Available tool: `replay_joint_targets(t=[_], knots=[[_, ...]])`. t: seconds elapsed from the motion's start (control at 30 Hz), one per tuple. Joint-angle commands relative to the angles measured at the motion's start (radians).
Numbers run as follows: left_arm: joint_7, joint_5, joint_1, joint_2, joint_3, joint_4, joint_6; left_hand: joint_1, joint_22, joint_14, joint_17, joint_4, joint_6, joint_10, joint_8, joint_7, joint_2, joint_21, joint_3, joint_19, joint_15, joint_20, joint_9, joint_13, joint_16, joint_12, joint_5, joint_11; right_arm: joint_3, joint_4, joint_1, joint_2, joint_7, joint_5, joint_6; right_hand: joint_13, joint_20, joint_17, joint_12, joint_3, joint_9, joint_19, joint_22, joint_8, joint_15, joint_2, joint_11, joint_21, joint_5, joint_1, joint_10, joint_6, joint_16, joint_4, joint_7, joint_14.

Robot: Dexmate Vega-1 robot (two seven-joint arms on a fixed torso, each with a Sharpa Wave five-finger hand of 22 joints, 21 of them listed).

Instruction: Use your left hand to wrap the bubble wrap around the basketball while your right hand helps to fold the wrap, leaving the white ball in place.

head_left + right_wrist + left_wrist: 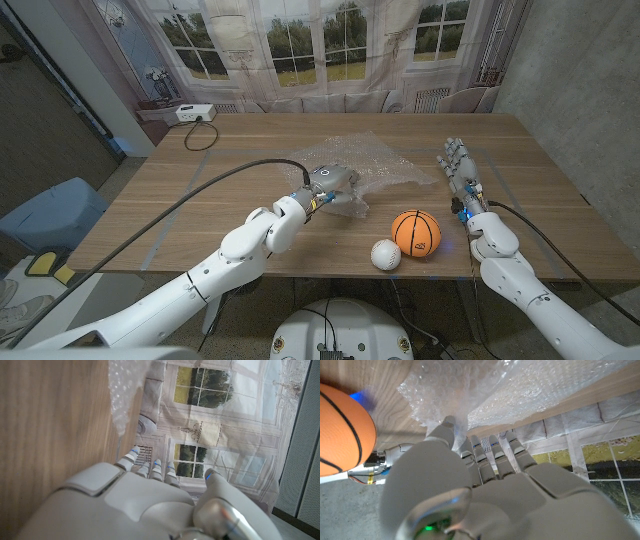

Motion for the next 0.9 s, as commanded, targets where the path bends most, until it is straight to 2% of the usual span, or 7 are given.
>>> replay_joint_targets(t=[0.03, 0.23, 0.43, 0.63, 0.73, 0.9], knots=[[-0.058, -0.282, -0.108, -0.026, -0.001, 0.039, -0.083, 0.004, 0.005, 0.000, 0.003, -0.002, 0.009, 0.000, 0.008, 0.007, 0.009, 0.004, 0.007, 0.004, -0.047, 0.001, 0.010, 0.004, -0.006, -0.007, 0.003, 0.005, 0.008, -0.006, -0.008, -0.003, -0.008, 0.001, 0.004, 0.005, 0.001, 0.002, 0.002, 0.002, 0.002, 0.010, 0.002, 0.007, 0.004, 0.000, 0.000, 0.001, 0.005, -0.003, 0.003, -0.002, 0.004, -0.004, -0.007, 0.001], [-0.153, -0.406, -0.179, -0.025, 0.013, 0.051, -0.112, 0.007, 0.006, -0.011, 0.004, -0.004, 0.009, -0.007, 0.014, 0.012, 0.009, 0.003, 0.003, 0.000, -0.040, 0.007, 0.016, 0.004, -0.011, -0.013, 0.002, 0.008, 0.013, -0.009, -0.012, -0.007, -0.026, -0.017, 0.010, 0.005, 0.001, 0.002, 0.002, 0.001, 0.002, 0.009, 0.002, 0.006, 0.004, 0.000, 0.000, 0.001, 0.005, -0.003, 0.003, -0.003, 0.004, -0.005, -0.009, 0.000], [-0.189, -0.467, -0.229, -0.029, 0.035, 0.068, -0.133, 0.008, 0.006, -0.017, 0.005, -0.006, 0.013, -0.008, 0.020, 0.009, 0.007, 0.003, -0.002, -0.003, -0.037, 0.011, 0.021, 0.005, -0.014, -0.017, 0.000, 0.006, 0.028, -0.087, -0.031, -0.073, -0.155, -0.141, -0.042, 0.005, 0.008, 0.003, 0.001, 0.000, 0.002, -0.009, 0.002, 0.007, 0.010, -0.002, -0.001, -0.006, 0.005, -0.003, 0.001, -0.001, 0.002, -0.006, -0.014, -0.003], [-0.235, -0.527, -0.279, -0.041, 0.060, 0.097, -0.156, 0.011, 0.007, -0.025, 0.006, -0.008, 0.019, -0.006, 0.023, 0.008, 0.006, 0.002, -0.006, -0.007, -0.033, 0.013, 0.020, 0.005, -0.017, -0.020, -0.001, 0.007, 0.054, -0.183, -0.062, -0.141, -0.234, -0.222, -0.109, 0.005, 0.019, 0.002, 0.000, -0.001, 0.002, 0.003, 0.001, 0.008, 0.010, -0.005, -0.001, 0.000, 0.005, -0.003, 0.001, 0.004, 0.004, -0.008, -0.016, 0.002], [-0.274, -0.560, -0.308, -0.045, 0.075, 0.110, -0.169, 0.012, 0.007, -0.031, 0.006, -0.008, 0.022, -0.011, 0.025, 0.013, 0.006, 0.001, -0.009, -0.010, -0.030, 0.015, 0.020, 0.006, -0.020, -0.023, -0.002, 0.010, 0.062, -0.212, -0.073, -0.160, -0.252, -0.243, -0.131, 0.005, 0.020, 0.002, 0.001, -0.002, 0.002, 0.004, 0.001, 0.009, 0.010, -0.005, 0.001, 0.000, 0.005, -0.003, 0.002, 0.005, 0.005, -0.008, -0.017, 0.002], [-0.329, -0.595, -0.350, -0.049, 0.098, 0.117, -0.181, 0.014, 0.007, -0.041, 0.005, -0.010, 0.031, -0.015, 0.027, 0.016, 0.003, 0.000, -0.013, -0.014, -0.024, 0.018, 0.018, 0.006, -0.025, -0.027, -0.003, 0.010, 0.073, -0.229, -0.087, -0.160, -0.267, -0.246, -0.136, 0.005, 0.021, 0.002, 0.001, -0.002, 0.002, 0.005, 0.001, 0.009, 0.009, -0.006, 0.002, 0.000, 0.005, -0.003, 0.004, 0.007, 0.005, -0.009, -0.018, 0.004]])
